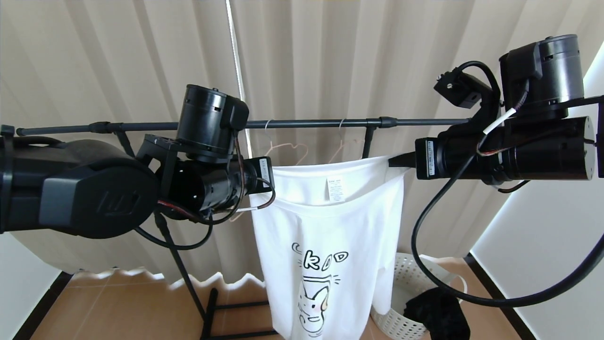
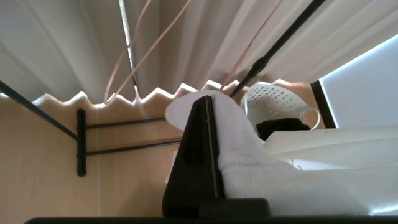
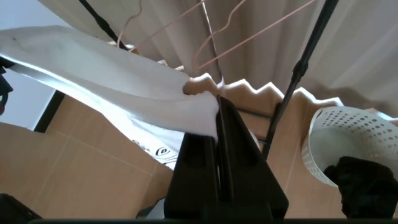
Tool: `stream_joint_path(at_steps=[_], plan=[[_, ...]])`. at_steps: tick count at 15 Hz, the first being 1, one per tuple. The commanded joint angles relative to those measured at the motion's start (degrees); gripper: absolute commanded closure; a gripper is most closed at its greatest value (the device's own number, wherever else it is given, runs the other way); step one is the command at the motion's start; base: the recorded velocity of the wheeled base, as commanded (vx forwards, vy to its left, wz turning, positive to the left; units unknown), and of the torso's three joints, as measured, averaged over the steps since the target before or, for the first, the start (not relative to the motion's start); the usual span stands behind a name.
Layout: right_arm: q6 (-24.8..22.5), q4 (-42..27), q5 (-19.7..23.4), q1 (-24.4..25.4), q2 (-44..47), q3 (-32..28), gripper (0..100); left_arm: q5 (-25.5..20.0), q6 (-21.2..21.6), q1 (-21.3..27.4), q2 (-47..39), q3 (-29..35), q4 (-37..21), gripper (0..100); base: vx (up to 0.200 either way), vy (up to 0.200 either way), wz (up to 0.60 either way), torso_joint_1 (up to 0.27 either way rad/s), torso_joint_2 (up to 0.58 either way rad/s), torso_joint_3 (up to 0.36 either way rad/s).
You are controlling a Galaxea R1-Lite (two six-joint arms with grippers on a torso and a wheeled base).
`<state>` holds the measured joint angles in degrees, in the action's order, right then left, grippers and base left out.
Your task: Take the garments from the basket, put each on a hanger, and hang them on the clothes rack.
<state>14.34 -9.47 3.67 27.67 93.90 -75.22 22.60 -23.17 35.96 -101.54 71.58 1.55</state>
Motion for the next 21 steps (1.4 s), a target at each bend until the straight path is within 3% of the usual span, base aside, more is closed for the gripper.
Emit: stream_joint_path(at_steps=[1, 5, 7, 10, 14, 16, 17, 19, 21], plan=[[-0.10, -0.02, 0.02, 0.10, -0.12, 0.33, 100, 0.69, -0.03, -0.01, 0.37, 0.05, 0.12, 100, 0.000, 0.000, 0.00, 0.000, 0.00, 0.000], [0.25, 3.67, 0.20, 0.19, 0.14, 0.25, 100, 1.39, 0.15, -0.01, 1.34, 0.40, 0.21, 100, 0.000, 0.000, 0.00, 0.000, 0.00, 0.000], [2.28, 15.45, 0.11, 1.42, 0.05, 3.50, 100, 5.17, 2.08, 0.07, 3.27, 0.49, 0.56, 100, 0.000, 0.000, 0.00, 0.000, 0.00, 0.000], [1.75, 28.98, -0.94, 3.09, 0.31, 9.30, 100, 6.14, 3.22, 0.07, 5.65, 1.54, 3.11, 100, 0.000, 0.000, 0.00, 0.000, 0.00, 0.000], [1.22, 29.51, -1.03, 3.35, -0.30, 10.18, 100, 6.14, 3.22, 0.16, 5.82, 1.45, 3.20, 100, 0.000, 0.000, 0.00, 0.000, 0.00, 0.000], [1.13, 29.60, -1.82, 3.35, -0.48, 10.09, 100, 6.14, 5.33, 0.16, 5.56, 2.33, 3.29, 100, 0.000, 0.000, 0.00, 0.000, 0.00, 0.000], [0.08, 29.34, -3.23, 3.44, -1.09, 10.18, 100, 6.05, 6.83, 0.25, 5.21, 3.12, 3.64, 100, 0.000, 0.000, 0.00, 0.000, 0.00, 0.000], [-9.77, 27.58, -7.54, 4.58, -4.34, 14.75, 100, 5.79, 10.08, 0.25, 2.57, 6.73, 5.13, 100, 0.000, 0.000, 0.00, 0.000, 0.00, 0.000], [-17.15, 25.38, -9.21, 10.03, -7.51, 20.55, 100, 5.52, 14.21, 0.25, -1.30, 11.47, 5.22, 100, 0.000, 0.000, 0.00, 0.000, 0.00, 0.000]])
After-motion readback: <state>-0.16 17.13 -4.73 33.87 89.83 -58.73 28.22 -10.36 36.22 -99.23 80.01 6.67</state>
